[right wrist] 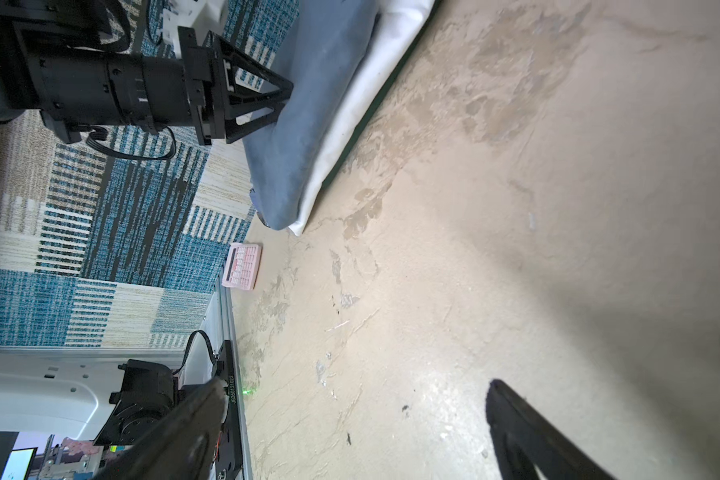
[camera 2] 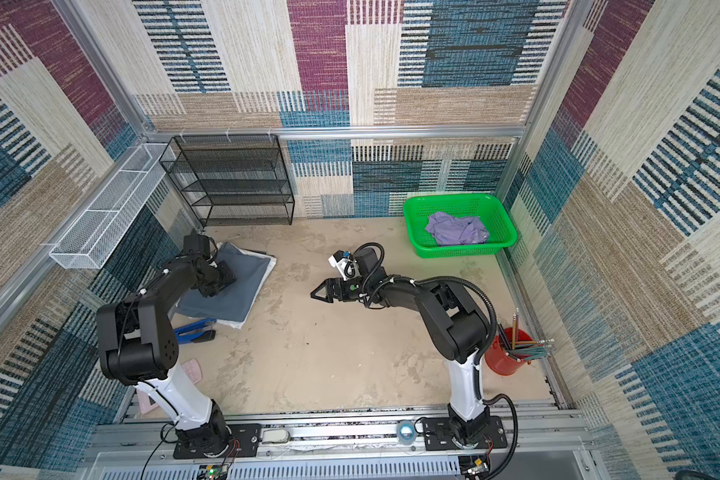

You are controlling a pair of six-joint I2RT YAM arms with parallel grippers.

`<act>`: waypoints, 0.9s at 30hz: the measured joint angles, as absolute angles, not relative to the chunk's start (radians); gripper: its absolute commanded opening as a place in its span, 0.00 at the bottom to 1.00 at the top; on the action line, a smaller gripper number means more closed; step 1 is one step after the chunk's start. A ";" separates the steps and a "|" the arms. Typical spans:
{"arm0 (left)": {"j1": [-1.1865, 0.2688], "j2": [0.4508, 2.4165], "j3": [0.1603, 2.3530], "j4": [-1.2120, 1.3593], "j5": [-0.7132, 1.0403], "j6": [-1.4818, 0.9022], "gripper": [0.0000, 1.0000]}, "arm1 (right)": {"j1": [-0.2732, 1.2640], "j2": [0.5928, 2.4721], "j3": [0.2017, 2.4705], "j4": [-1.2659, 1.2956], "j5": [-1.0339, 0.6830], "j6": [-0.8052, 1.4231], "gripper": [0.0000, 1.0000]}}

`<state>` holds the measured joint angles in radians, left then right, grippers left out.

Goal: Fold and stack the t-shirts

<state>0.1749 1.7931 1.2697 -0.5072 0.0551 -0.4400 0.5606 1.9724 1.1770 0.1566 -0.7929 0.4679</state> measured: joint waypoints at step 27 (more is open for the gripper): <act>0.070 1.953 1.558 -0.536 0.104 -0.352 0.49 | 0.561 2.008 1.230 0.132 -0.793 0.465 0.99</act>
<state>0.0696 1.9533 1.5581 -0.5358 0.1040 -0.3515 0.5606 2.0075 1.2301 0.1318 -0.7929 0.4652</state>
